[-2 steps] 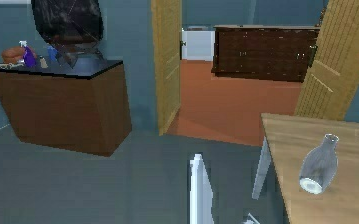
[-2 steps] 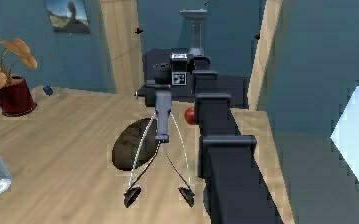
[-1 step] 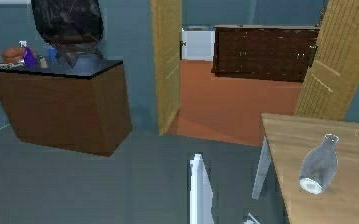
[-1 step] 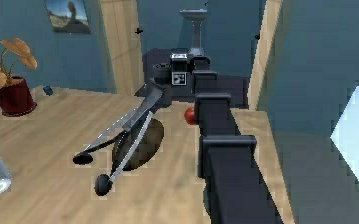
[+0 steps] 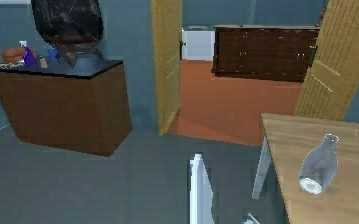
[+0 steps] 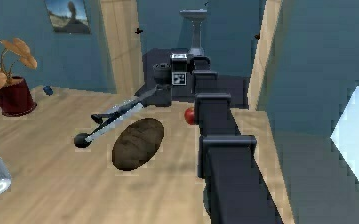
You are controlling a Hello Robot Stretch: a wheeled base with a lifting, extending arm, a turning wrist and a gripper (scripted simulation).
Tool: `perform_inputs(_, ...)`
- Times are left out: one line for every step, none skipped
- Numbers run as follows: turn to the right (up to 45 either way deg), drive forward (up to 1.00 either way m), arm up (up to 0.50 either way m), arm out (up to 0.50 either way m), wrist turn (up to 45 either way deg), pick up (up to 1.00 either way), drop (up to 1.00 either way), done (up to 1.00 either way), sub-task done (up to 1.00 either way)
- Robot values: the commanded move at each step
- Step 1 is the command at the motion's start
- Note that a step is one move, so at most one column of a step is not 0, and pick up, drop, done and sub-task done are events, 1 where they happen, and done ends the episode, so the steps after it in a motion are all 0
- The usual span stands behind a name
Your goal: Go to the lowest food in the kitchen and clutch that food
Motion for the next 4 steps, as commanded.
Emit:
perform_inputs(0.0, 0.0, 0.0, 0.0, 45.0, 0.0, 0.0, 0.0, 0.0)
perform_inputs(0.0, 0.0, 0.0, 0.0, 9.0, 0.0, 0.0, 0.0, 0.0)
perform_inputs(0.0, 0.0, -0.28, 0.0, 0.0, 0.0, 0.0, 0.0, 0.0)
perform_inputs(0.0, 0.0, 0.0, 0.0, 0.0, 1.0, 0.0, 0.0, 0.0)
